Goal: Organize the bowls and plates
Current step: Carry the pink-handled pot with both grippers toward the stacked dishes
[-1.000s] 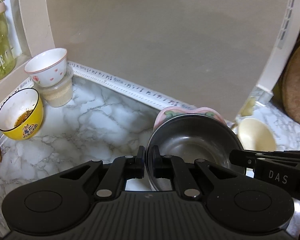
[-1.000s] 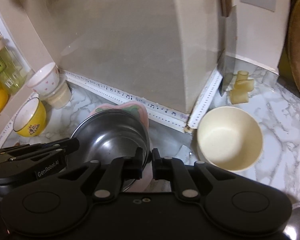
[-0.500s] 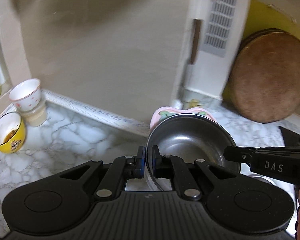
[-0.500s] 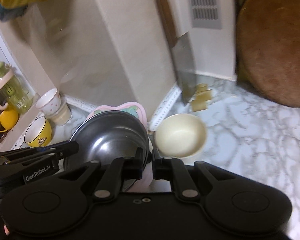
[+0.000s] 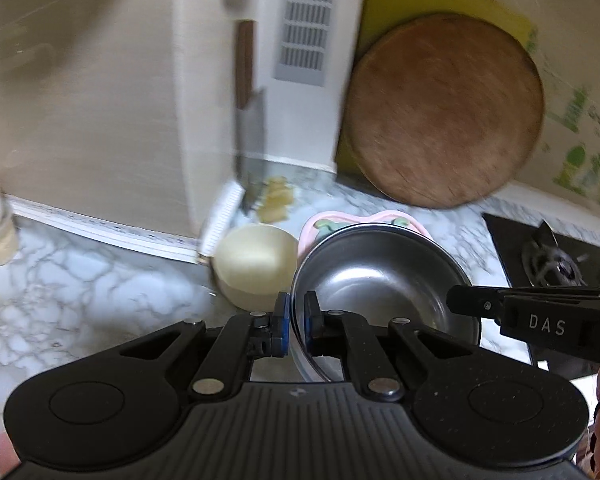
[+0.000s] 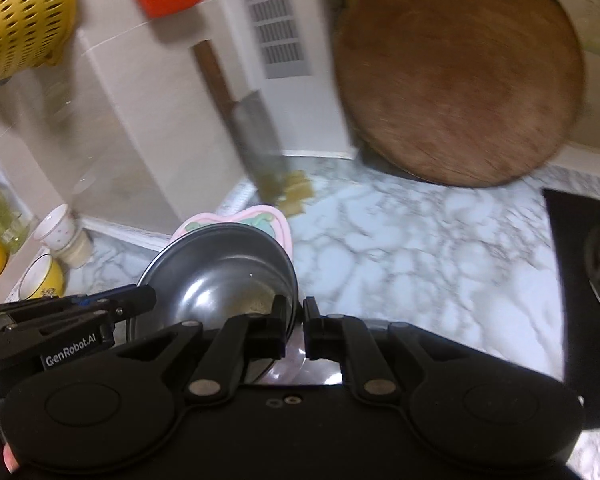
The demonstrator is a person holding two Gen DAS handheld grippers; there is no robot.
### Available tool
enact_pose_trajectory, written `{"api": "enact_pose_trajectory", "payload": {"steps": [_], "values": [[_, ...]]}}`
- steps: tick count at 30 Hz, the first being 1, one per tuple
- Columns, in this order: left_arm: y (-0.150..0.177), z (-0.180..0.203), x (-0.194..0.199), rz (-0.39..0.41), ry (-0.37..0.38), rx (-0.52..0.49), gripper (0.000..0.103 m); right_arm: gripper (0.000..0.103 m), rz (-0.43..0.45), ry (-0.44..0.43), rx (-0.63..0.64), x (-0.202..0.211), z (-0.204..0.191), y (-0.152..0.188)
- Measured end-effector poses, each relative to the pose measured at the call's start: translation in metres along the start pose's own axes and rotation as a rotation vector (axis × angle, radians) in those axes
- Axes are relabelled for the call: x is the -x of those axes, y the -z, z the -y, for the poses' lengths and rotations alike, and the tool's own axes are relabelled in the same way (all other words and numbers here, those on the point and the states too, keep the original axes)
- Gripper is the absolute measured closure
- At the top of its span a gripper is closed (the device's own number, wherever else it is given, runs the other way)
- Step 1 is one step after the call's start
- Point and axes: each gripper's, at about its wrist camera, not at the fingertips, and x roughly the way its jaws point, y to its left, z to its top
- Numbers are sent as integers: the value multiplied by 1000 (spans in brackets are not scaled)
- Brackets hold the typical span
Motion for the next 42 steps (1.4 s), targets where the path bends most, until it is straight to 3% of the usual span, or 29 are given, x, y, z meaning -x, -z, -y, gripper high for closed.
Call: {"api": "enact_pose_trajectory", "payload": {"steps": [14, 27, 42], "values": [[25, 59, -36, -71, 45, -84, 97, 94, -31, 72, -113, 4, 64, 37], [43, 67, -68, -135, 40, -91, 97, 94, -95, 80, -141, -16, 82, 57], [49, 70, -78, -139, 30, -113, 97, 94, -120, 77, -156, -28, 90, 65]]}}
